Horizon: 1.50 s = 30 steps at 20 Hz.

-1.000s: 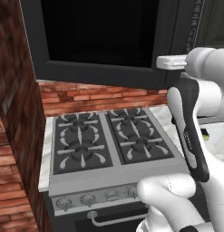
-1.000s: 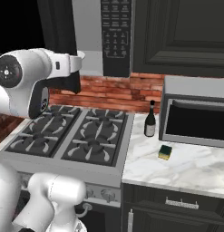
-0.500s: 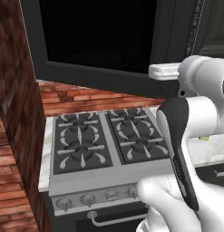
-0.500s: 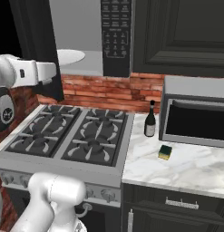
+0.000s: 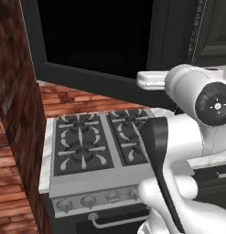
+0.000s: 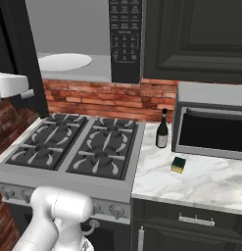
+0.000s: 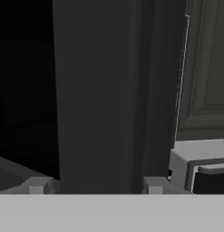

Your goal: Place the sponge inside the microwave to prepare for sanitizing.

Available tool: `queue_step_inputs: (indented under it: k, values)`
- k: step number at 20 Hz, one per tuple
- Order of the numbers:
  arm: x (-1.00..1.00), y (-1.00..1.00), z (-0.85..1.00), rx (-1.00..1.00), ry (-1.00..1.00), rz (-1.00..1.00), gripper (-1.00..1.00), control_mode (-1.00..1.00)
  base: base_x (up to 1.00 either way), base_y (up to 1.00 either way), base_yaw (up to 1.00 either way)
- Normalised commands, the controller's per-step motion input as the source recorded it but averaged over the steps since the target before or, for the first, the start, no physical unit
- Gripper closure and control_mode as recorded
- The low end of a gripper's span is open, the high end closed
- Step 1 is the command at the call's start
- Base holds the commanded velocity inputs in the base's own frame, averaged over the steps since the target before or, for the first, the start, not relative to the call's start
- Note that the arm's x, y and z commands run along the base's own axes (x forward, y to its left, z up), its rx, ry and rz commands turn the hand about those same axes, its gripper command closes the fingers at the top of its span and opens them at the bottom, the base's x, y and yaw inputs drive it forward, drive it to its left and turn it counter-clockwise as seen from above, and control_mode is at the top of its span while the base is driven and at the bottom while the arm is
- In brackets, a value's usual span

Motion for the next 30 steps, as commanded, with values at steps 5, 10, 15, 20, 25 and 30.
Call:
queue_step_inputs:
  k: [5,10,15,20,25,30]
  values:
    - [-0.35,0.38,0.10,0.00,0.00,-0.14,1.00,-1.00,0.00,0.00,0.00]
    - [-0.37,0.43,0.03,0.00,0.00,-0.08,1.00,-1.00,0.00,0.00,0.00]
    - [-0.35,0.41,0.00,0.00,0.00,-0.01,1.00,-1.00,0.00,0.00,0.00]
    - [-0.27,0.41,0.00,0.00,0.00,0.00,-1.00,-1.00,0.00,0.00,0.00]
    - [-0.09,0.06,-0.07,-0.02,0.11,0.00,-1.00,-1.00,0.00,0.00,0.00]
    - [-0.63,-0.08,-0.29,-0.03,0.00,0.01,-1.00,-1.00,0.00,0.00,0.00]
